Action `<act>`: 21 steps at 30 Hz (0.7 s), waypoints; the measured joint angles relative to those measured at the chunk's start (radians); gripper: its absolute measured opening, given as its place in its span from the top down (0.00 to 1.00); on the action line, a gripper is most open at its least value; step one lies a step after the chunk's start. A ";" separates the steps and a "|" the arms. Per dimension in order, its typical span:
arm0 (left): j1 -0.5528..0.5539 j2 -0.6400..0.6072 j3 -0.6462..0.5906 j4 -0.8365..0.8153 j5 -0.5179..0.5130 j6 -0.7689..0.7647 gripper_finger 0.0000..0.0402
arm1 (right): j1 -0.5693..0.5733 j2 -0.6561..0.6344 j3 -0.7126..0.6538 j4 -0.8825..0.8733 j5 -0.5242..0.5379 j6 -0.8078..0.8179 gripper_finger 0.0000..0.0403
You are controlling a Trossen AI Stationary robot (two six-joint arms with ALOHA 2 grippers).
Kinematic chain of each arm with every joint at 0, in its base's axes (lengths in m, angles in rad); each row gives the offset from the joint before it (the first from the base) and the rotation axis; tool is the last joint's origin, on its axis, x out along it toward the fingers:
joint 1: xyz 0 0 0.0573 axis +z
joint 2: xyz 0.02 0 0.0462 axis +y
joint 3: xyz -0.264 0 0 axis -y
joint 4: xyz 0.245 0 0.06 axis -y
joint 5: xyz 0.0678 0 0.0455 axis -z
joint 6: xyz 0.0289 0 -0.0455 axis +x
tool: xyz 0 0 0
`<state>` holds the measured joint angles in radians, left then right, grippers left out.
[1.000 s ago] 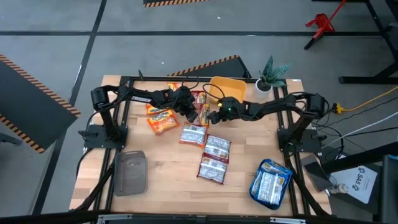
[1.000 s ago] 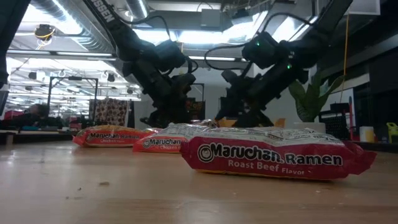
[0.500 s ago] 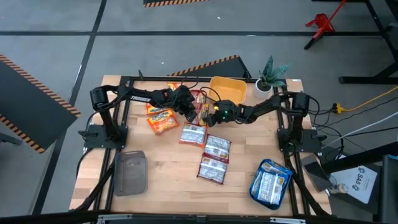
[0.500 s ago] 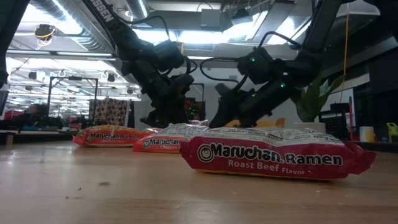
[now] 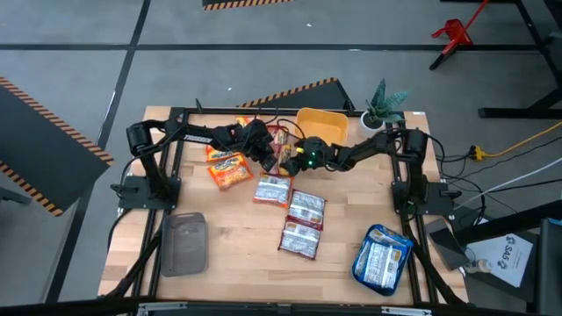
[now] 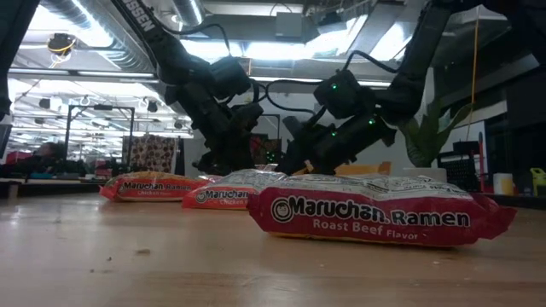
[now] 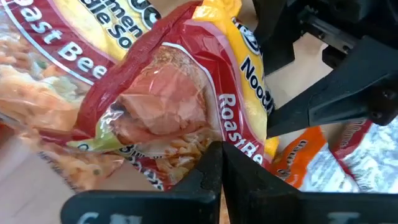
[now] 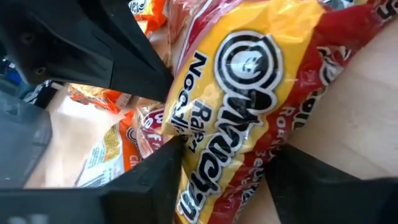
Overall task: Sort Maruchan noodles
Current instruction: Put the red noodle pack into the yellow bin
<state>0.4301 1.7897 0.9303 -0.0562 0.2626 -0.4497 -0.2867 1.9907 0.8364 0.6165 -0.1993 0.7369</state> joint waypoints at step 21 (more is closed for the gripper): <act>0.056 -0.446 0.004 -0.030 -0.016 -0.067 1.00 | -0.001 -0.203 0.016 -0.064 -0.055 0.230 0.99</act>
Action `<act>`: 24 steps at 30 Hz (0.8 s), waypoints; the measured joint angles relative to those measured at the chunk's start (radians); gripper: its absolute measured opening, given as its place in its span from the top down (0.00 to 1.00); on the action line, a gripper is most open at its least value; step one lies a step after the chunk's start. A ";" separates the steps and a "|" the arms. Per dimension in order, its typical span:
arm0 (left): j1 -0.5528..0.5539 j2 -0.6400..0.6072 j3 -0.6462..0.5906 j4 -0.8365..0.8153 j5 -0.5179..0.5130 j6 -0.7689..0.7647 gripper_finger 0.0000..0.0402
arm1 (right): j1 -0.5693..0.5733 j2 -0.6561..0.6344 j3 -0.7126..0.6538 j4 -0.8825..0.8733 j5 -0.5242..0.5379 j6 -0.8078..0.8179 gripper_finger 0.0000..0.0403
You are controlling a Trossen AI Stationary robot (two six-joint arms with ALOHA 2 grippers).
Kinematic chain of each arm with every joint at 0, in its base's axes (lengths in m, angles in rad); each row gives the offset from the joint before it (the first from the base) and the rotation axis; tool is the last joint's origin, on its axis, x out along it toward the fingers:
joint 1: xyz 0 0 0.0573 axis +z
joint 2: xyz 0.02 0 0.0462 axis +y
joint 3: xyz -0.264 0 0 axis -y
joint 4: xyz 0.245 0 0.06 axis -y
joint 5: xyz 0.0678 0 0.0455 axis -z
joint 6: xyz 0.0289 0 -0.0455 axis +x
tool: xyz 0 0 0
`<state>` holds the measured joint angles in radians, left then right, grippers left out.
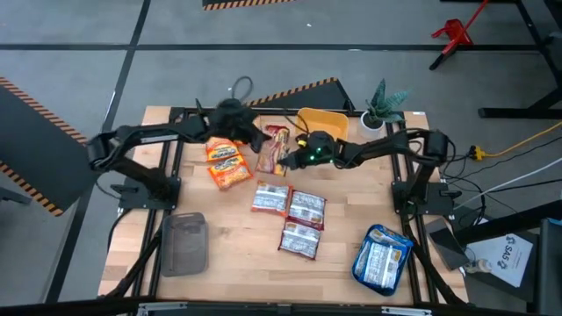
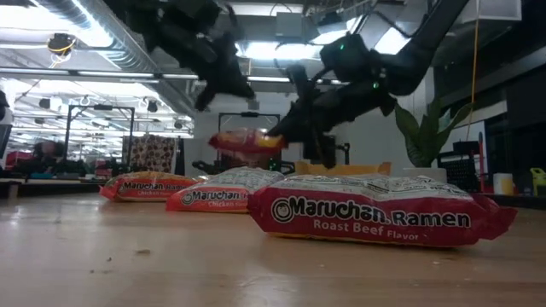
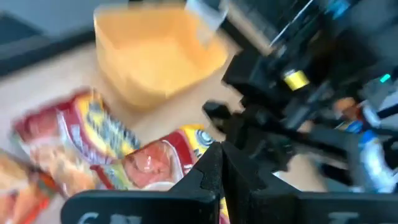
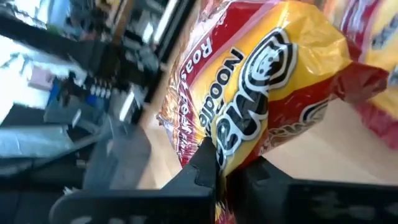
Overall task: Sort Maruchan noodles
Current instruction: Put the red noodle pack into the yellow bin
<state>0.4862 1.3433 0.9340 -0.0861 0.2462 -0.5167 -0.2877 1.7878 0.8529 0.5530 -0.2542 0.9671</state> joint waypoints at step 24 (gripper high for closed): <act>0.135 -0.271 0.002 -0.135 -0.079 0.084 1.00 | -0.335 -0.540 0.011 -1.016 0.172 -0.124 0.99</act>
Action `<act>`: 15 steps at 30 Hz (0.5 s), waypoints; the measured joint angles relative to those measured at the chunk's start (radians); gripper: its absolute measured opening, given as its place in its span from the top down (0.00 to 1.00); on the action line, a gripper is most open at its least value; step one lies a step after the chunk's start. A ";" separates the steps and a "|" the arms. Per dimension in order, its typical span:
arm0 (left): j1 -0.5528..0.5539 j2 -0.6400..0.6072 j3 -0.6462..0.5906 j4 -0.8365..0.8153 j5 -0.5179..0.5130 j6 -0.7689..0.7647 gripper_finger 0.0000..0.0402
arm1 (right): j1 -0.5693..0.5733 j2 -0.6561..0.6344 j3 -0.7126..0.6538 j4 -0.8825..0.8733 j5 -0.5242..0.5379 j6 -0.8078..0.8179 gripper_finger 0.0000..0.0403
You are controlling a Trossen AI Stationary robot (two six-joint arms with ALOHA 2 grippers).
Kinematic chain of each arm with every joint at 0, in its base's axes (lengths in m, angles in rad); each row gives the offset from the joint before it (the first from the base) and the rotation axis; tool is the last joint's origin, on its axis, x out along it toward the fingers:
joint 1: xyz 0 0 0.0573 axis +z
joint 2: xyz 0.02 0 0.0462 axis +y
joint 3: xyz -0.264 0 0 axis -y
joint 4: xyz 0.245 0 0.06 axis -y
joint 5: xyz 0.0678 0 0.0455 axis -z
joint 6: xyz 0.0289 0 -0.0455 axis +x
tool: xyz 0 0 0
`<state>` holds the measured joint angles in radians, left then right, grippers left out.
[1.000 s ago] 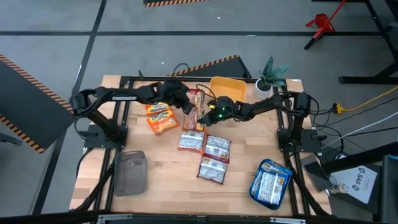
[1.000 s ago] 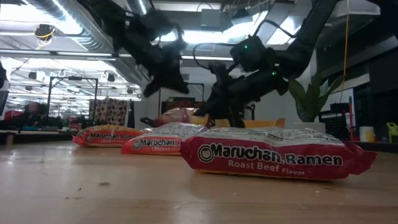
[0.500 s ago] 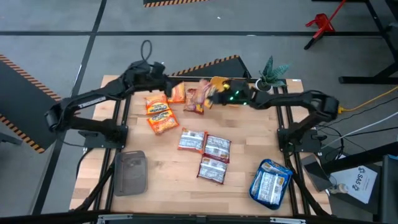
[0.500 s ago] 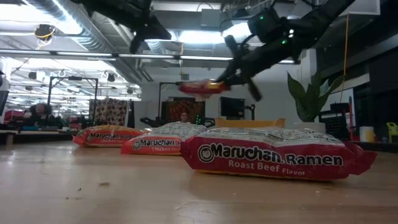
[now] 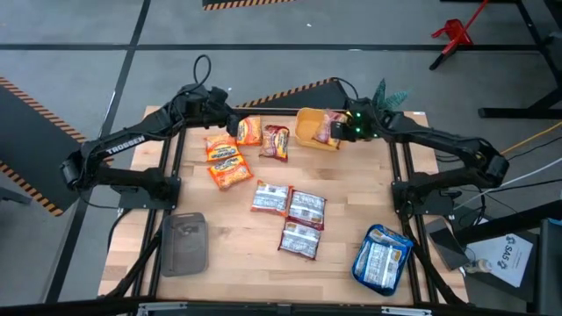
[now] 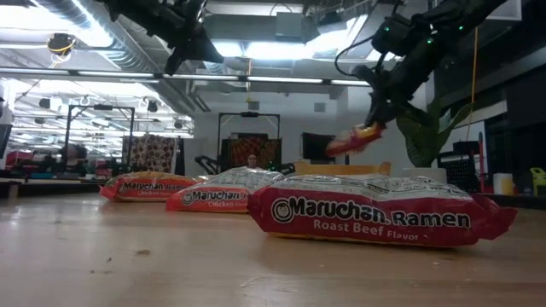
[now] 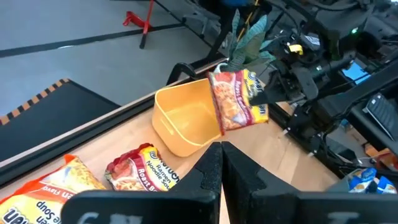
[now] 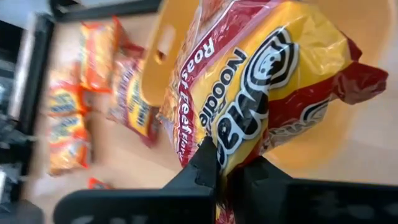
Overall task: Sort Maruchan noodles
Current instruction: Put the red noodle pack into the yellow bin
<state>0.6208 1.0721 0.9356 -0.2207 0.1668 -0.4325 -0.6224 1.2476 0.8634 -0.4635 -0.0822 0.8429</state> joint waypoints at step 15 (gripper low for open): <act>0.010 0.006 0.000 0.000 -0.008 0.006 1.00 | 0.000 0.119 0.281 -0.406 0.204 -0.169 0.99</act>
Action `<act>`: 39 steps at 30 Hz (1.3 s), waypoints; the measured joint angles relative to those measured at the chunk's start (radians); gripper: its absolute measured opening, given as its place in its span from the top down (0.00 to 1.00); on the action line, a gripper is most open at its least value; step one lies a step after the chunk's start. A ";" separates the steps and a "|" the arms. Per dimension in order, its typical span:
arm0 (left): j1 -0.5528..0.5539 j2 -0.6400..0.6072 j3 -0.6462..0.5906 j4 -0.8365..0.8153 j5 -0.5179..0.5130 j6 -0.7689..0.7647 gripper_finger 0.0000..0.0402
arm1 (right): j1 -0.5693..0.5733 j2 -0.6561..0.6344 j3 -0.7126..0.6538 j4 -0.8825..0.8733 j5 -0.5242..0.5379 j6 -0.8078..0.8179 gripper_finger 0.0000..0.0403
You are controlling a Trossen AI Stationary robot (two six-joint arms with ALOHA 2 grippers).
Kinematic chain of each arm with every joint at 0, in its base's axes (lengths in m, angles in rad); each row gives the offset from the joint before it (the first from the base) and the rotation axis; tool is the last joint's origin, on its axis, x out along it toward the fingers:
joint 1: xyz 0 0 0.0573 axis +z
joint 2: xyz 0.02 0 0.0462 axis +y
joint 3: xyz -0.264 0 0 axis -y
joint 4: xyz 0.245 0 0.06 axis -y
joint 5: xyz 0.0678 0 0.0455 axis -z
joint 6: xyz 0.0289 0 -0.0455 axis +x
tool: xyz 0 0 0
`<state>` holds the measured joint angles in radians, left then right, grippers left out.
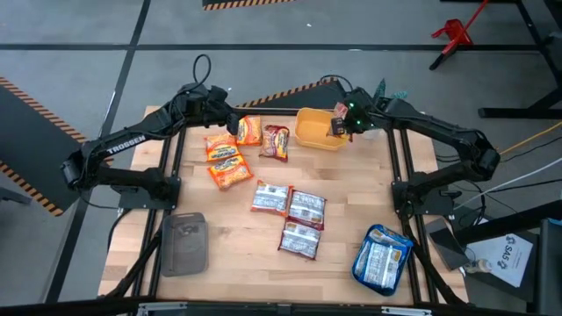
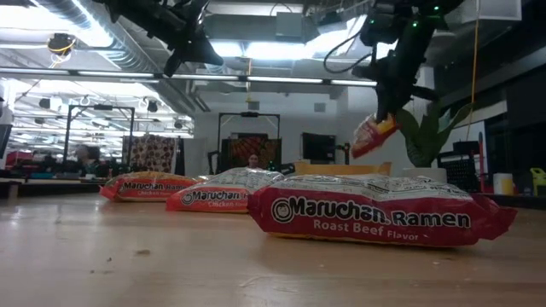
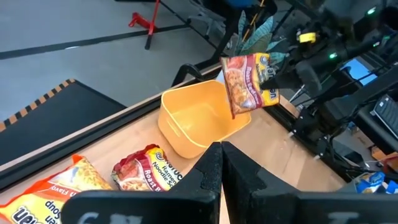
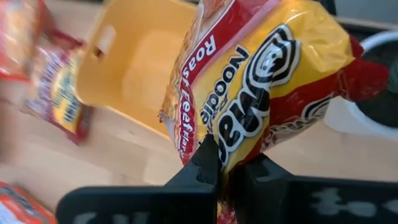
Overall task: Sort Maruchan noodles
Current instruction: Put the red noodle pack into the yellow bin
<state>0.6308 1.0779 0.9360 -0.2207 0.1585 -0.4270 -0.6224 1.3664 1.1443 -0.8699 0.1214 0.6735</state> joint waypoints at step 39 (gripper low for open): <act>-0.001 0.000 0.000 -0.005 0.000 0.020 1.00 | 0.000 0.084 0.020 -0.075 0.010 -0.024 0.68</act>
<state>0.6300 1.0779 0.9363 -0.2256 0.1581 -0.4072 -0.6224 1.4506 1.1647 -0.9447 0.1318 0.6495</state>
